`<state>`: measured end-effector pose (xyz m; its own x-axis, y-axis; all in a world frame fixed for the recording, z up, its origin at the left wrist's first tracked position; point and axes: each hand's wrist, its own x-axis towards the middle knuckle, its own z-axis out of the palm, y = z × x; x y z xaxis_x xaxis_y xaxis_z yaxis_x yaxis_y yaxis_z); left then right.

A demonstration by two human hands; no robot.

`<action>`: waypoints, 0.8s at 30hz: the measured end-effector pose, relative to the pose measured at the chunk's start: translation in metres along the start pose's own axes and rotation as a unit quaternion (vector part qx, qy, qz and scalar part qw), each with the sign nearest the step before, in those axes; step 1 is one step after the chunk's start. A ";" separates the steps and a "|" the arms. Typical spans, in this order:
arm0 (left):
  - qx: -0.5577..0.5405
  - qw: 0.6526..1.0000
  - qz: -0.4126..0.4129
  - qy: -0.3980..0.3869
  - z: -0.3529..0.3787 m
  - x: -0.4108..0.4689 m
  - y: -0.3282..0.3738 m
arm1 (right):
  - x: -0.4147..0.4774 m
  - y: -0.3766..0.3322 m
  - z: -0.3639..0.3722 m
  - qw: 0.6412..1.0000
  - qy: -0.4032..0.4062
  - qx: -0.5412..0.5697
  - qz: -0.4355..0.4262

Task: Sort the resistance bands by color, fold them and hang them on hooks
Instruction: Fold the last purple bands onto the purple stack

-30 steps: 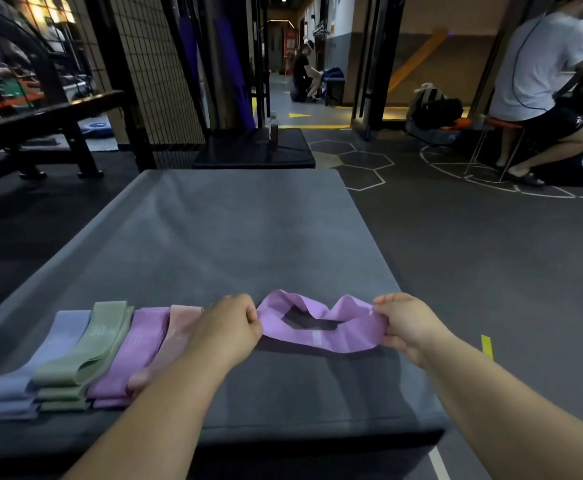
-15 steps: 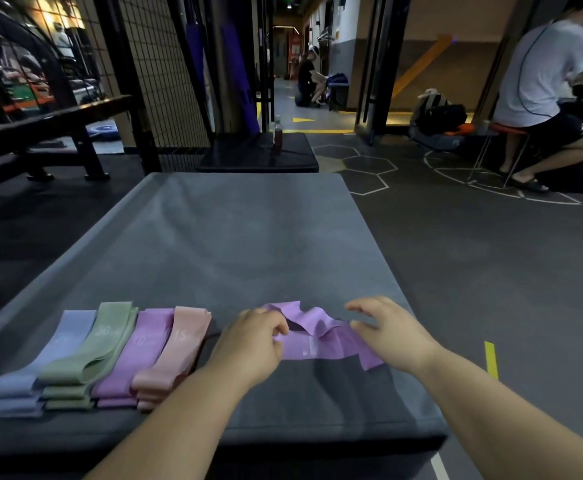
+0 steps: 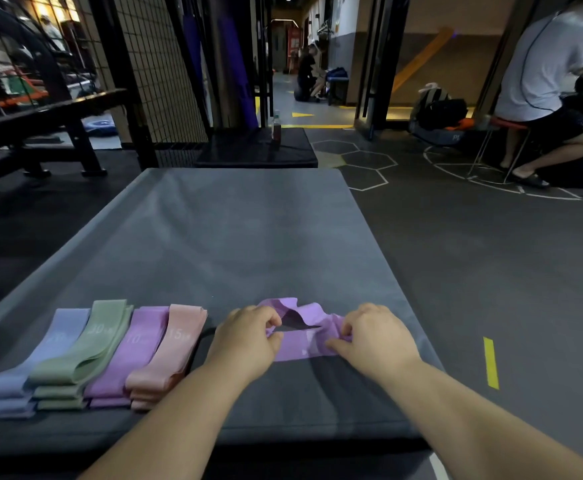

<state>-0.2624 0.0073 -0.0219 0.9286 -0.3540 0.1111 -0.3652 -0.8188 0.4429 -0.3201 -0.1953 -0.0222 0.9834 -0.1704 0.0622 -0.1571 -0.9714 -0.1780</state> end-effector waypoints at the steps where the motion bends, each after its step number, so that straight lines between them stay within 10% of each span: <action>1: -0.003 1.000 0.000 0.002 0.000 0.000 0.000 | 0.001 0.000 0.001 1.000 -0.001 0.006 0.005; 10: 0.068 0.996 0.022 -0.062 0.002 -0.003 0.000 | 0.008 0.002 0.000 0.988 -0.007 0.141 0.058; 16: 0.116 0.991 -0.002 -0.068 -0.001 0.000 0.001 | 0.010 0.013 -0.021 0.833 -0.010 0.539 0.120; 24: 0.040 0.996 -0.046 -0.069 -0.014 0.000 0.005 | 0.007 0.014 -0.031 0.721 0.022 0.664 0.197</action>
<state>-0.2628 0.0097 -0.0070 0.9425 -0.3300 -0.0523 -0.2880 -0.8819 0.3732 -0.3178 -0.2152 0.0061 0.8781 -0.4226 -0.2246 -0.1699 0.1635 -0.9718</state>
